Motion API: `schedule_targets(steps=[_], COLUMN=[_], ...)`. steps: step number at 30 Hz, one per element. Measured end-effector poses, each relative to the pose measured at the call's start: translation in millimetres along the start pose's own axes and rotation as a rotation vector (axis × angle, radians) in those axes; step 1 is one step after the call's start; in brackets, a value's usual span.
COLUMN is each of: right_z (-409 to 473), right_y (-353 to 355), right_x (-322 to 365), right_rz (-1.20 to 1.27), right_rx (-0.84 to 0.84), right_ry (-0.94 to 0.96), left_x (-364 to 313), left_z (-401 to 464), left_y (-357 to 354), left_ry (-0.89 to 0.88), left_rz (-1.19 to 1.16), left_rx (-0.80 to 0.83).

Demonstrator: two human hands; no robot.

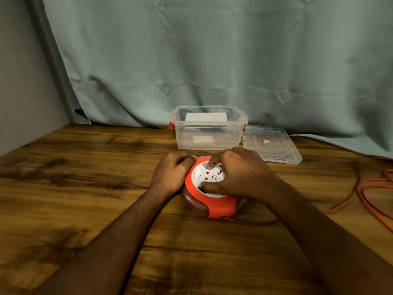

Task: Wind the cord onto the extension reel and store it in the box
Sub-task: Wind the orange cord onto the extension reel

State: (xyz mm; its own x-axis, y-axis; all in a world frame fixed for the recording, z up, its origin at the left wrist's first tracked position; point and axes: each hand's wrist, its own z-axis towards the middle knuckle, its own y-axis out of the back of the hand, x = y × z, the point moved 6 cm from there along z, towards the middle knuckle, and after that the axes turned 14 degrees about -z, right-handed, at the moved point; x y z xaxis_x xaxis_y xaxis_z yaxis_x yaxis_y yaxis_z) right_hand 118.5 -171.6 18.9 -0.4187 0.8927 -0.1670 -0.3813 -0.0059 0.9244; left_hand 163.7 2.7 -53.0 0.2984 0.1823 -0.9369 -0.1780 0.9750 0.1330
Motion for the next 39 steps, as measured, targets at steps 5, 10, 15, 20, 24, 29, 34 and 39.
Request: schedule_targets(steps=[5, 10, 15, 20, 24, 29, 34, 39], right_z=[3.3, -2.8, -5.8, 3.3, 2.9, 0.4, 1.1, 5.1], right_y=[-4.4, -0.1, -2.5, -9.6, -2.3, -7.4, -7.6, -8.6], right_x=[0.3, -6.9, -7.4, -13.5, -5.5, -0.3, -1.7, -5.3], right_rz=[-0.055, -0.051, -0.077, 0.036, 0.145, 0.085, 0.014, -0.023], right_rx=[0.005, -0.066, -0.063, 0.083, 0.177, 0.167, 0.095, 0.042], right_ry=[-0.165, -0.367, -0.355, -0.27, 0.011, 0.103, 0.009, -0.226], left_x=[-1.4, -0.3, 1.1, 1.7, 1.7, 2.9, 5.6, 7.5], left_z=[-1.9, -1.5, -2.3, -1.8, -0.2, 1.0, 2.5, 2.1], left_y=[-0.8, -1.1, -2.7, -2.1, -0.7, -0.4, 0.6, 0.1], left_ry=[0.013, 0.015, 0.028, 0.026, 0.02, 0.01, 0.015, 0.044], left_rz=[0.004, 0.0, -0.017, -0.019, -0.026, -0.042, -0.043, -0.054], left_rx=[-0.007, -0.007, 0.031, 0.043, 0.032, 0.022, 0.025, 0.043])
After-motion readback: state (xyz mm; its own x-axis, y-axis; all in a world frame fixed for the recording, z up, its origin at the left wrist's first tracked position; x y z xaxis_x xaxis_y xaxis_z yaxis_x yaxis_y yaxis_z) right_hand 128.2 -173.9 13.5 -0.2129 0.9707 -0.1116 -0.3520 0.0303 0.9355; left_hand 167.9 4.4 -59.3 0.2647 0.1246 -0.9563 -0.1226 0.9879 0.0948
